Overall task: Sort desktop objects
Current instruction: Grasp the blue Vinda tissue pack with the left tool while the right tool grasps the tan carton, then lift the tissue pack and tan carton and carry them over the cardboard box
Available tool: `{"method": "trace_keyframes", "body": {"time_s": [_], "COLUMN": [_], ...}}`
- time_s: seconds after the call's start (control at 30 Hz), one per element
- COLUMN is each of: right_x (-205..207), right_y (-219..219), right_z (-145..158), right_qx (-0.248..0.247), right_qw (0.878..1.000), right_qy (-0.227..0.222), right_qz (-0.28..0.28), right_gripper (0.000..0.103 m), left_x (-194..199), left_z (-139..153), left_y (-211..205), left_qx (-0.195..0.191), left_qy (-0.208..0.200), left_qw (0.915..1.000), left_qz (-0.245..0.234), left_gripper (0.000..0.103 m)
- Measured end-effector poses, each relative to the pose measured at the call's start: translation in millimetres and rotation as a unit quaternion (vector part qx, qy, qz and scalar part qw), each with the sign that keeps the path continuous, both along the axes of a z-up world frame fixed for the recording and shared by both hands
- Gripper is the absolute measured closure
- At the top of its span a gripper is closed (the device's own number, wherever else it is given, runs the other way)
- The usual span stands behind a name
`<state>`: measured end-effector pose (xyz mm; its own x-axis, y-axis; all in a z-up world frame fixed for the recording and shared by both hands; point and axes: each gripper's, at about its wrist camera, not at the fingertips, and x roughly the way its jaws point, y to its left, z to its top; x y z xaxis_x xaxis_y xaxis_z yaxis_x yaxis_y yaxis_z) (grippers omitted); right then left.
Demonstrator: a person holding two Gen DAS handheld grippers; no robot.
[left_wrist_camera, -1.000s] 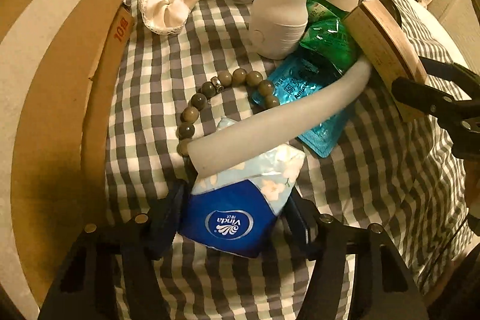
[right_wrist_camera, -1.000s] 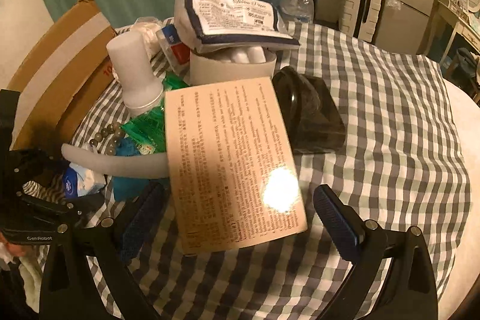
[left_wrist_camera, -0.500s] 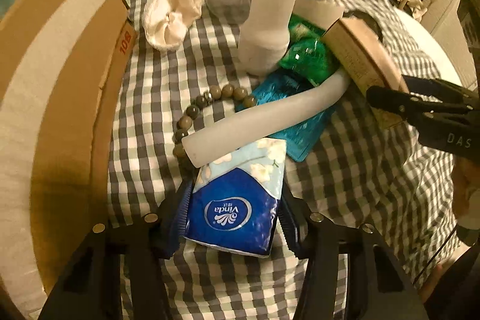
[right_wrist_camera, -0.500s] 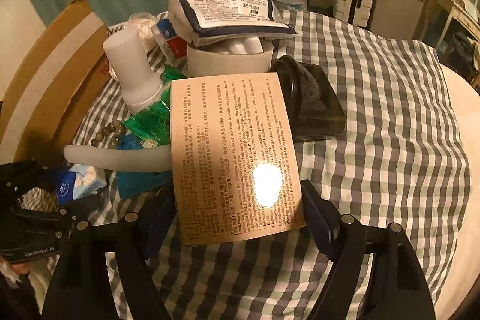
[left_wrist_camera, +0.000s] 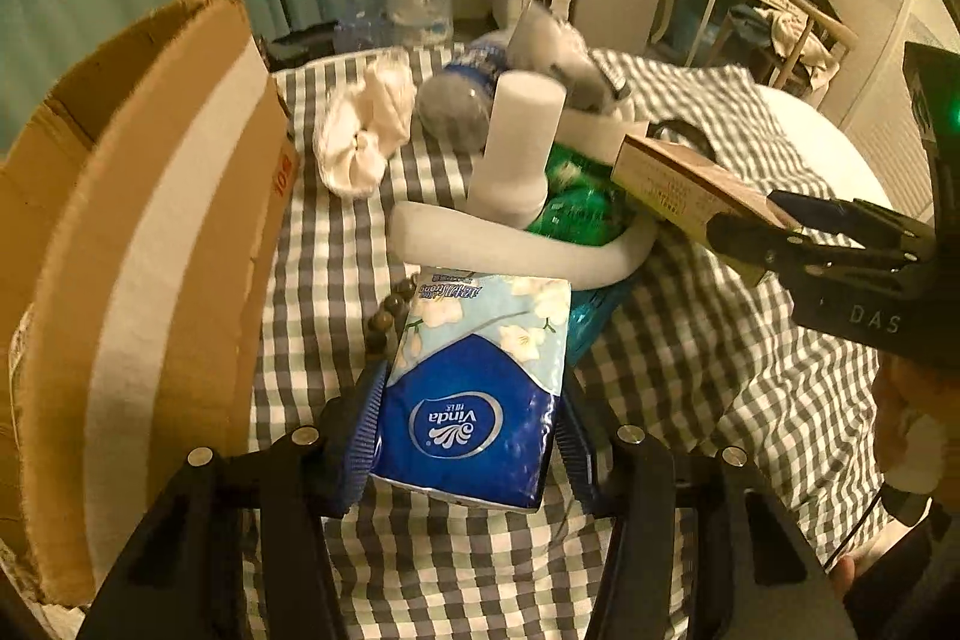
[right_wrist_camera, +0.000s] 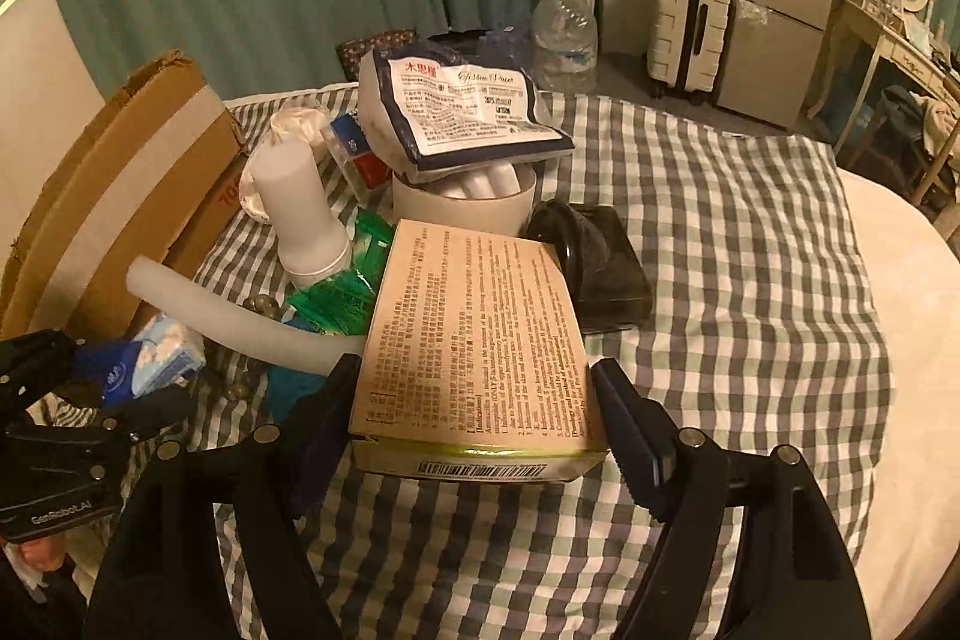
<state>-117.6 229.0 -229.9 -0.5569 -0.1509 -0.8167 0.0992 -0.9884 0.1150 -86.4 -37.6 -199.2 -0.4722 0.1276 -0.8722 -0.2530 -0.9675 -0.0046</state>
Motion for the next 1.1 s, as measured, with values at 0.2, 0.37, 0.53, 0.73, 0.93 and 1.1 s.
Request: {"method": "trace_keyframes", "body": {"time_s": [0.2,0.37,0.53,0.73,0.93,1.1], "right_x": [9,22,35,53,61,68], "right_y": [2,6,9,0,-24,-54], "right_z": [22,41,73,112,123,125], "right_qx": [0.002,0.009,0.017,0.019,0.022,0.048], "right_qw": [0.999,0.997,0.992,0.981,0.979,0.975], "right_qy": [0.030,0.068,0.121,0.188,0.202,0.218], "right_qz": [-0.013,-0.026,-0.038,-0.044,-0.026,-0.004], "right_gripper": [0.027,0.027,0.027,0.027,0.027,0.027], "left_x": [-6,-5,-2,6,9,12], "left_z": [15,30,50,76,90,101], "left_y": [10,10,4,-7,-16,-27], "left_qx": [0.005,0.013,0.014,0.018,0.020,0.016], "left_qy": [0.034,0.064,0.098,0.137,0.155,0.172], "left_qw": [0.9994,0.9977,0.9947,0.9896,0.9864,0.9832], "left_qz": [0.008,0.018,0.028,0.042,0.049,0.057], "left_gripper": [0.050,0.050,0.050,0.050,0.050,0.050]}}
